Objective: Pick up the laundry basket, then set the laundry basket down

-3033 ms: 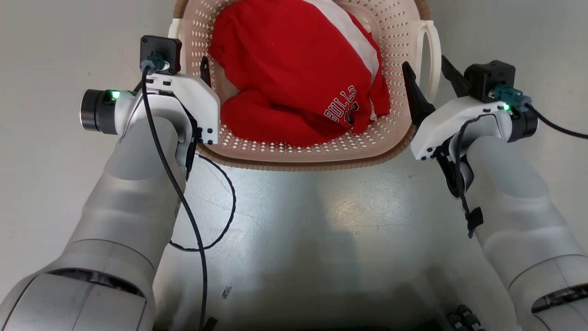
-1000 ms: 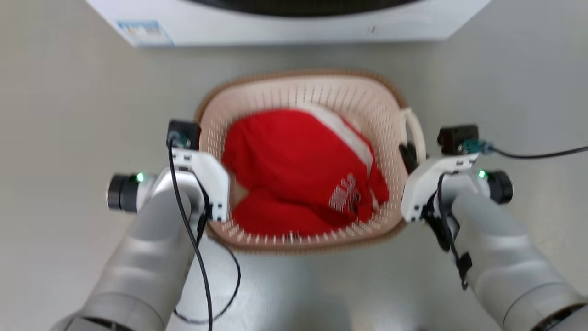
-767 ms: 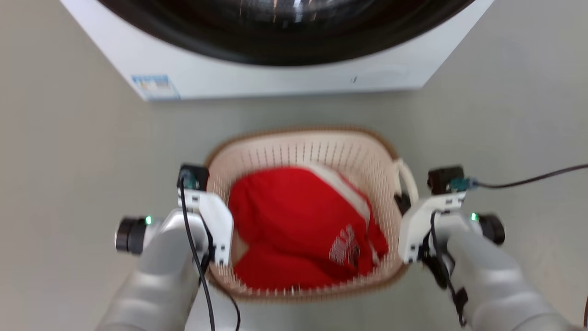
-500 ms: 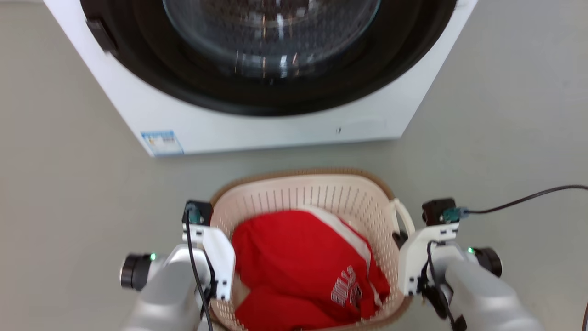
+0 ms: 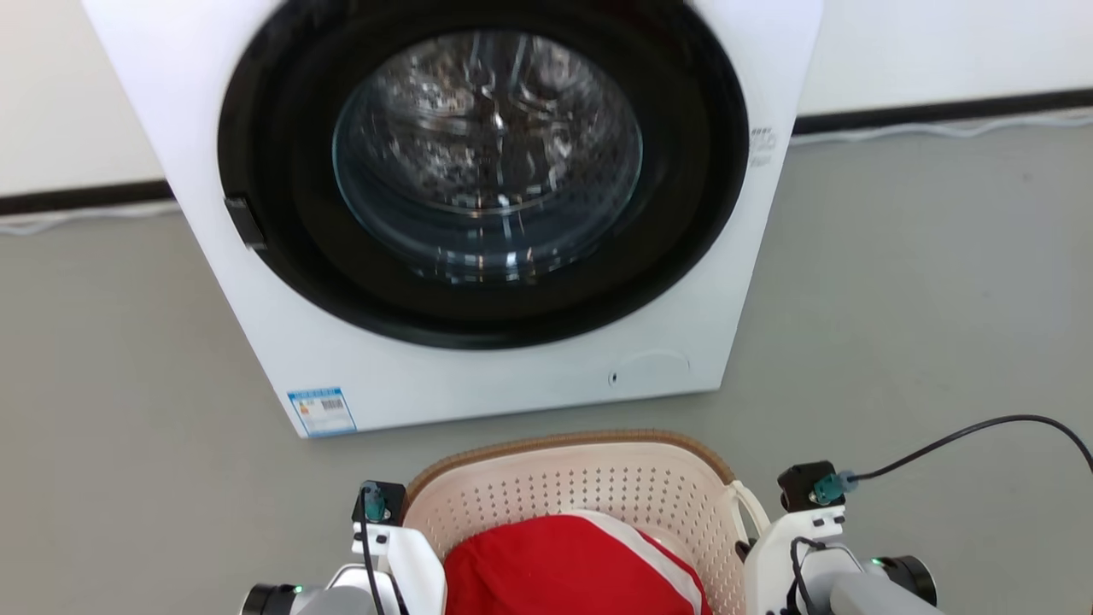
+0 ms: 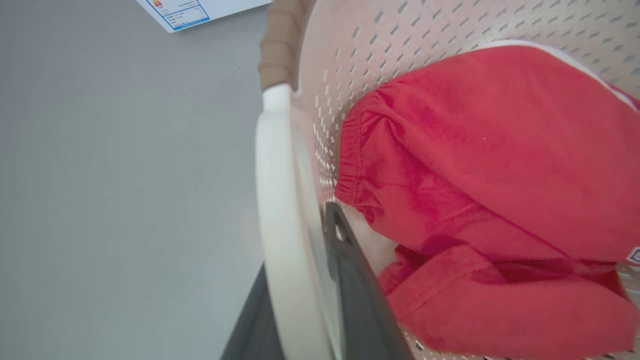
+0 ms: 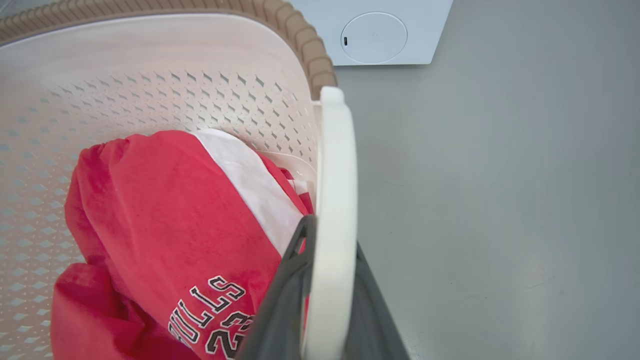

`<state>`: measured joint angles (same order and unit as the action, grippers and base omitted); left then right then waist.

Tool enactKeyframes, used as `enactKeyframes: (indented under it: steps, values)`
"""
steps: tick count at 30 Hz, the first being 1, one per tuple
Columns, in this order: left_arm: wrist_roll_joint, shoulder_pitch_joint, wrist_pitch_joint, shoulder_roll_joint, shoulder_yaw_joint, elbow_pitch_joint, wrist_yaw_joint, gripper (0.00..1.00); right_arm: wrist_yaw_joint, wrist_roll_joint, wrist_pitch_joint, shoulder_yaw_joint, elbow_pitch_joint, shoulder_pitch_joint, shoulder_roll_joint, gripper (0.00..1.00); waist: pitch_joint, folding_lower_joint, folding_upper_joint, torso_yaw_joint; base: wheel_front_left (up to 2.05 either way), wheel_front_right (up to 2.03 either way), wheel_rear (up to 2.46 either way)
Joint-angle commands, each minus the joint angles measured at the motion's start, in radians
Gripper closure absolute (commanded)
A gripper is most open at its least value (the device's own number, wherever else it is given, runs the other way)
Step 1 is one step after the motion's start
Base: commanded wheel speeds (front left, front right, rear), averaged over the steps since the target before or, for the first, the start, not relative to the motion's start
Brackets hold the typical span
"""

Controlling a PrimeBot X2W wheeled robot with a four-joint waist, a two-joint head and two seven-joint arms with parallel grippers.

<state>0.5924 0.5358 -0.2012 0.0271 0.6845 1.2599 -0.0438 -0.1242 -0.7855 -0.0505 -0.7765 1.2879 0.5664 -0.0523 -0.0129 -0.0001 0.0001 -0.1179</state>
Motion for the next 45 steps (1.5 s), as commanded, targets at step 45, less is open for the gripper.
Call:
enactKeyframes:
  steps: [45]
  values:
    - [0.204,0.0,-0.018,0.023,0.189,-0.024,-0.023,1.0,-0.007,-0.067,0.016,-0.071,0.001,0.025,0.002,1.0,-0.061,0.0001,-0.0001,0.005,0.0,0.0,0.0]
